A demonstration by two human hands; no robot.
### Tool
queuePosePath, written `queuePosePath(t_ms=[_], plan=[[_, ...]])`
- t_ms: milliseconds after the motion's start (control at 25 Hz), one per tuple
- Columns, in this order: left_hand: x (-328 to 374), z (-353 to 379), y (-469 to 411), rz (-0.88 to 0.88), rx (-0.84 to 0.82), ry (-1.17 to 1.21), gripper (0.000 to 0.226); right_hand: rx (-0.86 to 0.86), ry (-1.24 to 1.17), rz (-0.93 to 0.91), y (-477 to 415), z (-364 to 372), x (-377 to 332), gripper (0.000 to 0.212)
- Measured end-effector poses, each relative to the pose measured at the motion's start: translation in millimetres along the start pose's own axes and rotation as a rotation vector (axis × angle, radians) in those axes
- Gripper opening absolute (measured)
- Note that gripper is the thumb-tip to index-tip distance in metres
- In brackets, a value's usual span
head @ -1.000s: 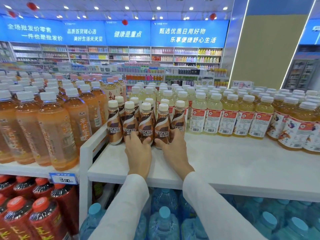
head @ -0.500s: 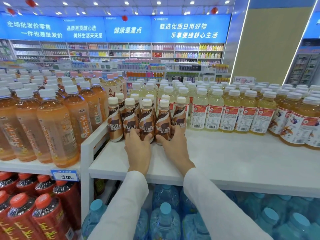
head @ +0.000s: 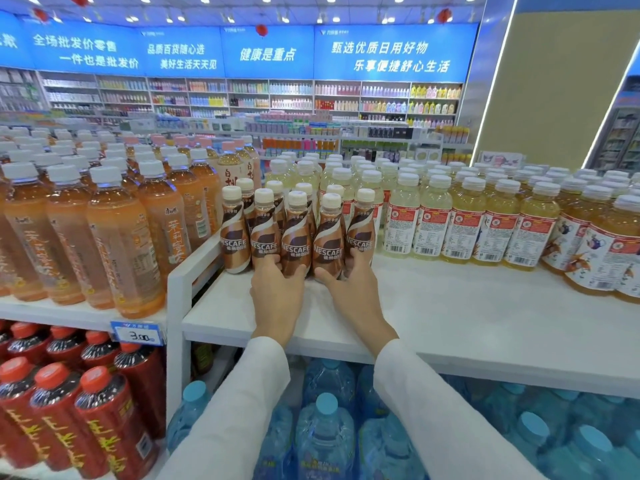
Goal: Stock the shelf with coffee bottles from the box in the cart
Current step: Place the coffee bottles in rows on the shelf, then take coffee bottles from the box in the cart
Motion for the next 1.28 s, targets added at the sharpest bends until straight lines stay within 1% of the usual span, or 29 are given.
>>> queuePosePath(t_ms=[80, 160, 240, 360, 440, 560, 600, 680, 800, 840, 920, 1000, 1080, 1160, 1200, 1280], plan=[[-2.0, -8.6, 13.8, 0.026, -0.018, -0.045, 0.034, -0.025, 0.038, -0.008, 20.4, -8.7, -4.9, 0.069], [-6.9, -20.2, 31.7, 0.031, -0.05, -0.124, 0.044, -0.049, 0.059, -0.024, 48.1, -17.6, -11.7, 0.059], [-14.6, -38.1, 53.4, 0.037, -0.044, -0.141, 0.047, -0.079, 0.074, -0.058, 78.7, -25.1, -16.0, 0.052], [-35.2, -77.9, 100.1, 0.079, 0.04, -0.053, 0.04, -0.185, 0.051, -0.143, 132.2, -26.5, -16.4, 0.039], [-61.6, -99.7, 135.0, 0.045, 0.092, -0.036, 0.038, -0.265, 0.022, -0.139, 164.3, -19.7, -7.9, 0.035], [-114.5, -129.8, 193.2, -0.078, 0.117, -0.098, 0.043, -0.417, -0.006, -0.118, 211.8, 5.4, 8.2, 0.047], [-136.5, -140.2, 212.8, -0.135, 0.127, -0.122, 0.042, -0.473, -0.022, -0.107, 227.1, 17.3, 16.2, 0.049], [-183.8, -159.1, 254.8, -0.293, 0.131, -0.168, 0.037, -0.568, -0.046, -0.05, 257.7, 41.6, 37.4, 0.049], [-242.9, -192.8, 318.2, -0.505, 0.133, -0.213, 0.046, -0.674, -0.062, 0.089, 304.2, 80.9, 73.9, 0.045], [-260.6, -203.7, 336.1, -0.558, 0.144, -0.228, 0.044, -0.716, -0.052, 0.129, 320.2, 95.5, 85.8, 0.042], [-297.8, -228.5, 373.5, -0.67, 0.187, -0.222, 0.038, -0.848, -0.001, 0.225, 361.5, 130.5, 111.4, 0.036], [-333.6, -251.4, 407.2, -0.789, 0.227, -0.196, 0.035, -0.933, 0.025, 0.313, 396.2, 160.4, 137.9, 0.035], [-371.2, -274.3, 436.9, -0.901, 0.262, -0.186, 0.028, -0.985, 0.083, 0.372, 424.3, 188.1, 159.9, 0.038], [-409.1, -294.4, 461.6, -0.98, 0.284, -0.181, 0.025, -1.1, 0.19, 0.43, 454.9, 213.1, 175.8, 0.045], [-429.6, -304.2, 472.7, -1.021, 0.283, -0.191, 0.026, -1.132, 0.228, 0.456, 468.6, 226.2, 179.5, 0.046], [-473.8, -322.1, 492.5, -1.105, 0.271, -0.178, 0.029, -1.093, 0.262, 0.443, 489.8, 251.7, 184.7, 0.039]])
Point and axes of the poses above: each hand's wrist, its own y-axis away from the middle knuckle, its own z-axis out of the palm, x = y × z, the point moved 7 cm from there along -y, towards the middle knuckle, and after that the axes turned 15 degrees about -y, right-handed, at the moved point
